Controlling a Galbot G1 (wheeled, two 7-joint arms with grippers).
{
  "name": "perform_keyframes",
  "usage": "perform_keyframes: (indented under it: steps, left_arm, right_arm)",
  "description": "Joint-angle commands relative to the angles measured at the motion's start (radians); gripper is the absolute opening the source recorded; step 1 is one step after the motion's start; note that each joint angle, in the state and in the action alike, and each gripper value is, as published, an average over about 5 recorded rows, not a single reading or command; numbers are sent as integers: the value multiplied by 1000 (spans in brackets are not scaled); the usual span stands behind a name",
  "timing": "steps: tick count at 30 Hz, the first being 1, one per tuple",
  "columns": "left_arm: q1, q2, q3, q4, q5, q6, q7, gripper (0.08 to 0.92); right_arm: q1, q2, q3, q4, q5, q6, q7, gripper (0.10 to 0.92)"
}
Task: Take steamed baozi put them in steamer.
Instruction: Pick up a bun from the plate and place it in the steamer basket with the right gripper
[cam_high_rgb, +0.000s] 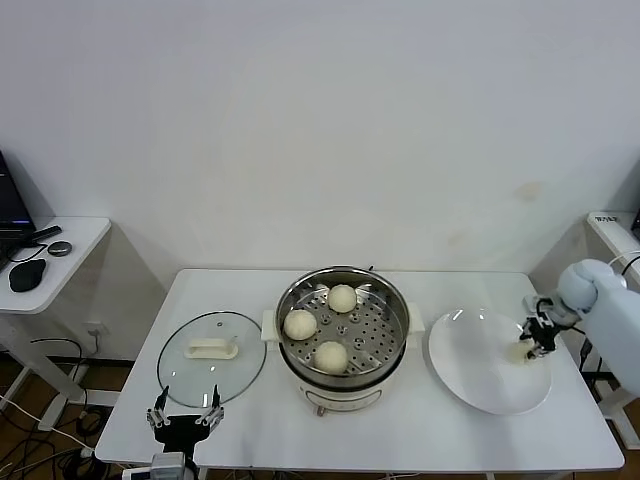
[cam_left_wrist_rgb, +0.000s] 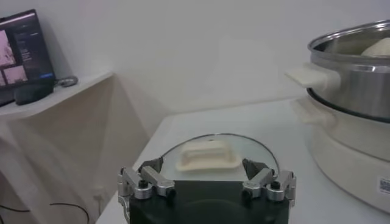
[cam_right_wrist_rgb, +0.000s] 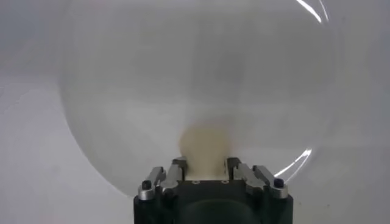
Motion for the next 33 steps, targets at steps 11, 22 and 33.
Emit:
perform_keyframes:
  steps: [11,22,33]
  left_arm:
    - [-6,20,26,-55,43,-5,-4,823]
    - [-3,36,26,-93,35,-6,-6,823]
    - [-20,37,20,-84,24,-5,-5,823]
  right_arm:
    - [893,24,-847,458,813,-485,13,399]
    - [951,286,-996,476,1005,-668,106,399]
    - [816,352,-1043,491,1016,-757,236,397]
